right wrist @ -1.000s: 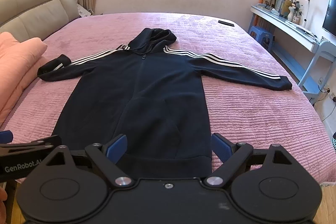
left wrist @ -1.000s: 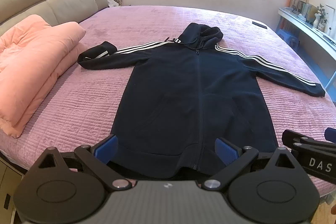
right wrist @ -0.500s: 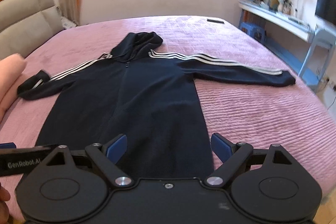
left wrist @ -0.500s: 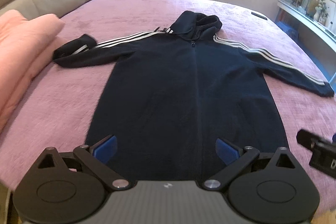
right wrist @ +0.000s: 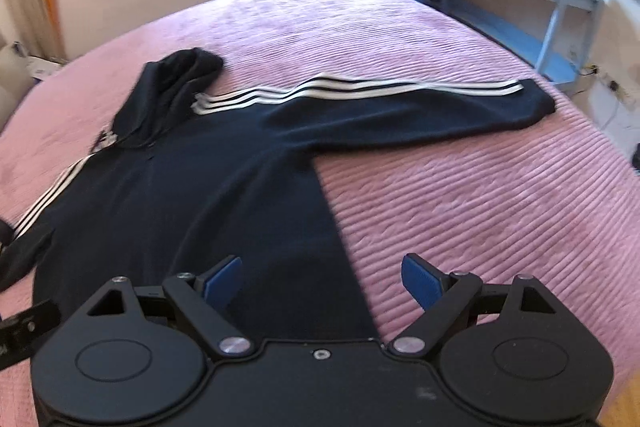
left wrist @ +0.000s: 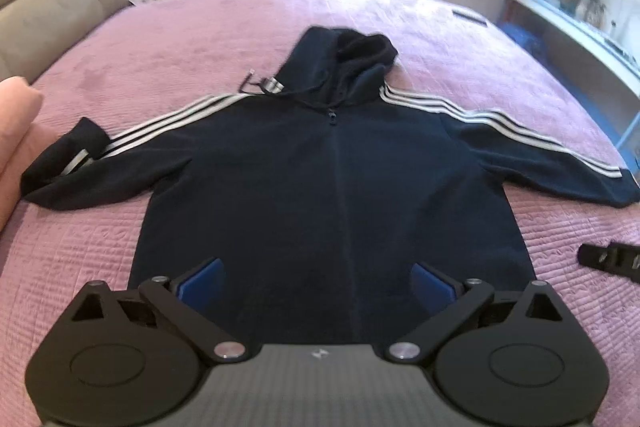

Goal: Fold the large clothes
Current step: 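Grasp the striped sleeve cuff with the right gripper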

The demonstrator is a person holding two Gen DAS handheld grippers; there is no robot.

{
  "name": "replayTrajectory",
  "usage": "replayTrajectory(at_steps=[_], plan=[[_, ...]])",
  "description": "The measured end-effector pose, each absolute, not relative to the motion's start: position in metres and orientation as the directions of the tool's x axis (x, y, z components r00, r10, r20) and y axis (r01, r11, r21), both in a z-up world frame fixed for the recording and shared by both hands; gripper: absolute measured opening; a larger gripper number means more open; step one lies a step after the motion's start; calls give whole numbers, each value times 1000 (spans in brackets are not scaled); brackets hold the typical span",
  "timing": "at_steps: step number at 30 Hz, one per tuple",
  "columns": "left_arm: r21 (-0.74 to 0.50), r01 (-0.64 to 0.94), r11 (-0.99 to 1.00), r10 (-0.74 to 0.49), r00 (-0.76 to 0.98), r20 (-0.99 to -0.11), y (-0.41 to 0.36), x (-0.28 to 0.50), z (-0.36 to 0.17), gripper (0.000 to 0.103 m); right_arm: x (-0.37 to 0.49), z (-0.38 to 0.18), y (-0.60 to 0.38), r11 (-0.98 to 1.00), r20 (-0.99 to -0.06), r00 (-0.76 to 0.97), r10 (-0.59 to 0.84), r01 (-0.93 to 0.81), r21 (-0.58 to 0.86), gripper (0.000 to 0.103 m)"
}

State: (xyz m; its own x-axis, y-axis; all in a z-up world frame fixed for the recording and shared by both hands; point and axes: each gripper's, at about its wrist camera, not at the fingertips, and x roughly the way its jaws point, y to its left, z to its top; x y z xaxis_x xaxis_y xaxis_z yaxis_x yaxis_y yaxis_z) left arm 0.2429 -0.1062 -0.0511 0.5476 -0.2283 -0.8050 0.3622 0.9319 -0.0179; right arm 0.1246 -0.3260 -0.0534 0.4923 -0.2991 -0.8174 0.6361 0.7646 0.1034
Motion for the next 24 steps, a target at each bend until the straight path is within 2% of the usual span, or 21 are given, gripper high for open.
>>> replayTrajectory(at_steps=[3,7,13,20,24], plan=[[-39,376,926,-235,493,-838,-118,268,-41,101,127,-39,-355,729,-816,480,-324,676,107,102],[-48,371,927,-245,504,-828,-134,293,-38,101,127,-45,-422,650,-814,460,-356,747,138,102],[-37,340,940,-203,470,-859,-178,330,-64,100,122,-84,-537,572,-790,431,-436,810,126,102],[25,287,958,-135,524,-841,-230,349,-90,99,123,-142,-679,496,-787,465,-406,835,238,101],[43,279,959,-118,533,-838,-255,357,-99,98,129,-179,-739,447,-812,437,-387,859,250,98]])
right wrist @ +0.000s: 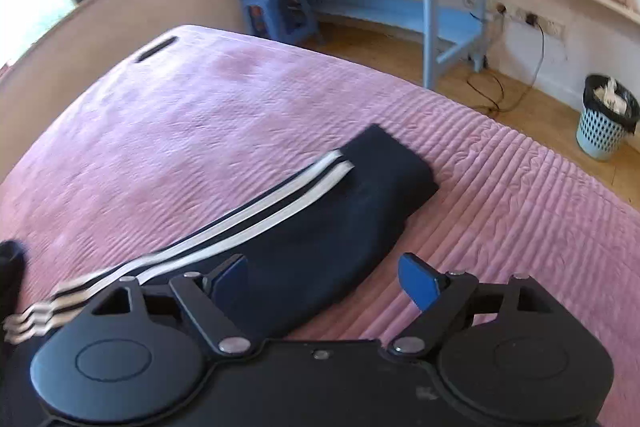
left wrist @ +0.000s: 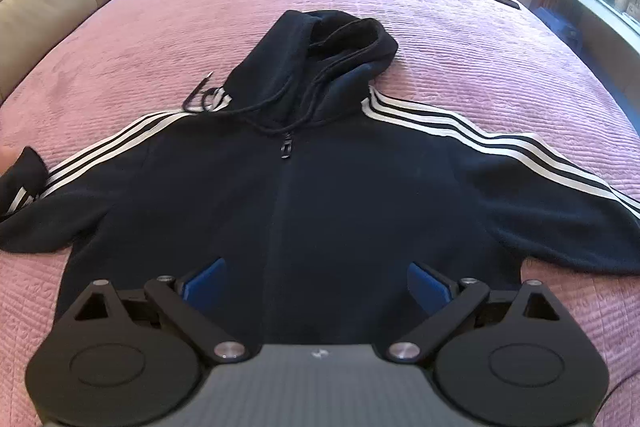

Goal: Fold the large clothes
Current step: 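Grasp the striped sleeve cuff with the right gripper, then lift the sleeve with the right gripper and lay it across the jacket body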

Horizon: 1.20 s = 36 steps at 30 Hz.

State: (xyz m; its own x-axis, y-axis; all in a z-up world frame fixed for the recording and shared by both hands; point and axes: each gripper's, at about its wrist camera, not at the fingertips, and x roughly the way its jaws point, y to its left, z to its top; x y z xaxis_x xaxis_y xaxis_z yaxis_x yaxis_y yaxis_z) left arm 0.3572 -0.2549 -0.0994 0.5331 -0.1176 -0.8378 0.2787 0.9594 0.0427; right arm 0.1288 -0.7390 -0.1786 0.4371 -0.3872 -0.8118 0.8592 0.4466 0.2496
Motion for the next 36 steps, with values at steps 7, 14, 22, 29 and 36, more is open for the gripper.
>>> replayTrajectory(at_steps=[7,14,22,29,36], plan=[[102,311,945,-83,529,-845,-287,371,-113,98,128,-220,-794,338,-817,438,-375,885,319,97],[89,324,942,-94,509,-856,-293,375,-122,98,140,-232,-799,312,-810,453,-372,883,351,30],[49,305,951,-120,510,-852,-256,378,-120,96,165,-178,-739,432,-742,465,-483,864,260,25],[12,289,957,-143,510,-848,-193,387,-110,94,230,-119,-617,638,-664,547,-510,758,135,25],[-15,252,967,-150,524,-838,-113,404,-95,87,311,-63,-439,793,-589,677,-442,601,97,25]])
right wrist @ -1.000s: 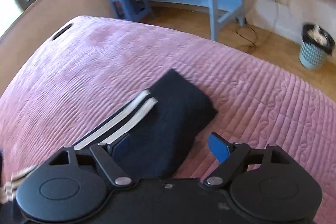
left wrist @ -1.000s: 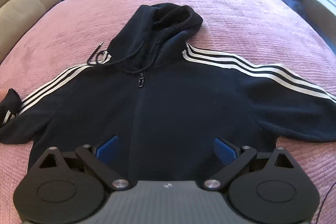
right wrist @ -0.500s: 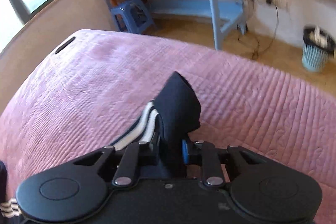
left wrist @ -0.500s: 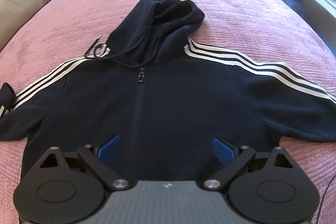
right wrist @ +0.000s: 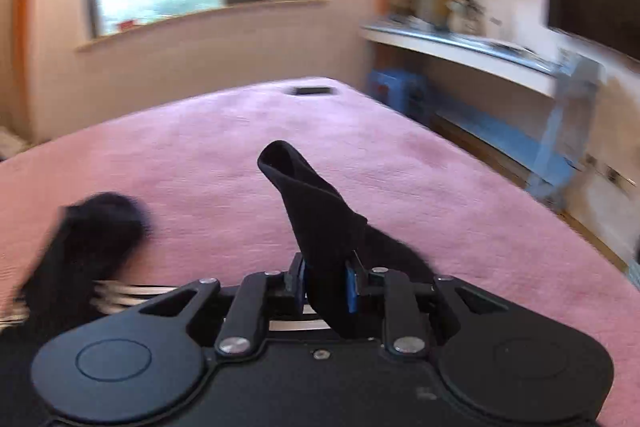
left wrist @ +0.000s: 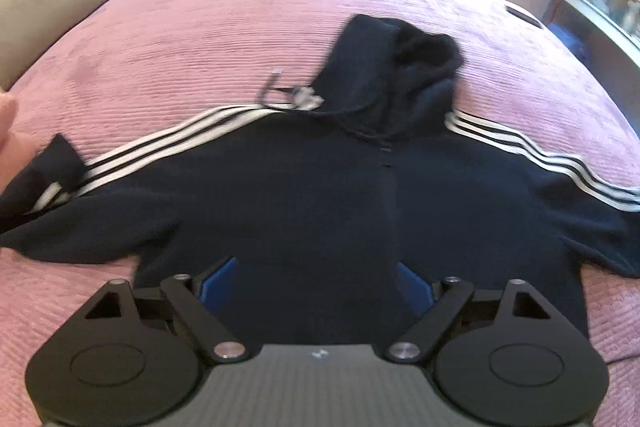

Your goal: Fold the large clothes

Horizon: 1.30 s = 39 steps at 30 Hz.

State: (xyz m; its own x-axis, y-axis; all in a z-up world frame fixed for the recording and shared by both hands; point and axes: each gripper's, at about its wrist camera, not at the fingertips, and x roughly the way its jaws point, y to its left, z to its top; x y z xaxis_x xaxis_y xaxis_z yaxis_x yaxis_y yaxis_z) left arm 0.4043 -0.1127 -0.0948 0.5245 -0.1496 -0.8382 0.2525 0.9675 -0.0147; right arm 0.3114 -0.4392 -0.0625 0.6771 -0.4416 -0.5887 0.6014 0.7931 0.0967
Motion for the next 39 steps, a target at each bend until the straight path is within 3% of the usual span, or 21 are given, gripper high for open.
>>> replayTrajectory(at_steps=[8,11,12,13,14,17,20,24,26,32,34,36,39], plan=[[-24,185,983,-122,543,-831,-25,438,-87,90,413,-58,-252,922,-614,772,-166,342,181,26],[-26,176,984,-118,540,-833,-2,453,-93,91,437,-74,-202,954,-652,757,-49,229,194,36],[-30,177,984,-122,537,-835,4,457,-96,91,442,-80,-187,966,-667,745,5,169,196,43],[-37,180,983,-129,532,-837,8,462,-101,91,445,-85,-173,974,-695,717,57,112,195,71],[-45,188,981,-139,523,-841,11,468,-107,91,444,-92,-165,979,-722,685,96,67,193,79],[-66,215,974,-168,504,-847,10,483,-124,91,424,-102,-159,986,-753,651,94,42,160,74],[-123,244,962,-228,473,-851,-4,498,-141,90,397,-114,-186,988,-787,617,-7,124,89,73],[-244,300,922,-358,426,-831,-37,518,-158,86,381,-135,-238,967,-828,549,-118,254,31,31],[-291,316,903,-403,389,-828,-55,529,-168,81,378,-141,-254,955,-831,541,-132,293,39,30],[-368,336,867,-467,288,-836,-89,550,-196,79,382,-149,-266,954,-833,538,-131,298,43,30],[-370,344,863,-477,313,-821,-94,552,-200,71,388,-153,-264,957,-836,533,-128,286,36,30],[-369,378,849,-492,313,-812,-100,553,-201,13,391,-155,-263,958,-840,528,-127,284,33,30],[-385,411,827,-531,342,-775,-100,549,-189,6,391,-155,-266,956,-838,527,-144,292,19,30]])
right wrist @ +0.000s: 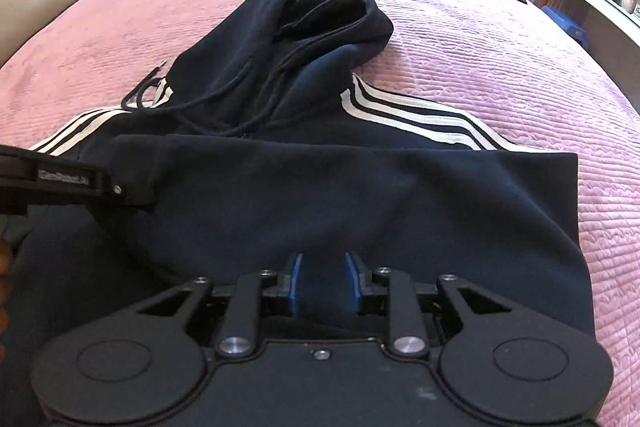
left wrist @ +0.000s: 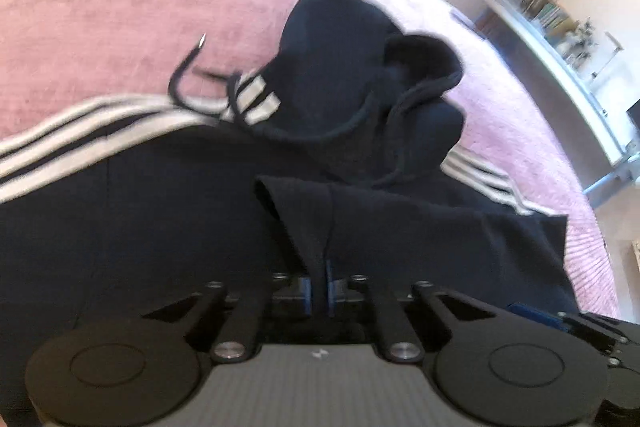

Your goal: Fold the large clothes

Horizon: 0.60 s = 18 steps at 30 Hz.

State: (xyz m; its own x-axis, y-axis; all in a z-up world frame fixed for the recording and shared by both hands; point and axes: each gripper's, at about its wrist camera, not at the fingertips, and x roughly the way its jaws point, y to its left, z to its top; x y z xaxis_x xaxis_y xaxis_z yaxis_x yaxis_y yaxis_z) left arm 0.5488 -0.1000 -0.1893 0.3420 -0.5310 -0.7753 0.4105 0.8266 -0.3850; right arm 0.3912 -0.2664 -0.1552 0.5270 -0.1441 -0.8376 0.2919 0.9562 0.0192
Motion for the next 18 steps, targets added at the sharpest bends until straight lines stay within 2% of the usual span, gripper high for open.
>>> replayTrajectory(at_steps=[5,9,11,14,15,16,18], plan=[[-497,414,762,-645,423,-637,-70,545,-138,5,391,-139,-273,946,-826,539,-163,322,23,30],[-444,383,810,-587,536,-607,-30,547,-104,5,392,-124,-267,945,-819,560,-124,320,76,30],[-393,326,860,-510,578,-637,-4,552,-103,5,395,-123,-261,947,-821,563,-91,305,104,30],[-316,265,911,-410,498,-764,15,568,-136,7,400,-131,-250,952,-833,547,-77,289,102,30],[-287,261,922,-378,442,-813,14,572,-157,14,403,-136,-248,953,-844,530,-82,291,90,30],[-233,261,937,-328,423,-844,11,572,-171,17,405,-140,-249,951,-854,512,-95,301,75,30],[-129,276,952,-246,445,-861,7,568,-179,29,407,-142,-256,944,-854,503,-131,327,47,30]])
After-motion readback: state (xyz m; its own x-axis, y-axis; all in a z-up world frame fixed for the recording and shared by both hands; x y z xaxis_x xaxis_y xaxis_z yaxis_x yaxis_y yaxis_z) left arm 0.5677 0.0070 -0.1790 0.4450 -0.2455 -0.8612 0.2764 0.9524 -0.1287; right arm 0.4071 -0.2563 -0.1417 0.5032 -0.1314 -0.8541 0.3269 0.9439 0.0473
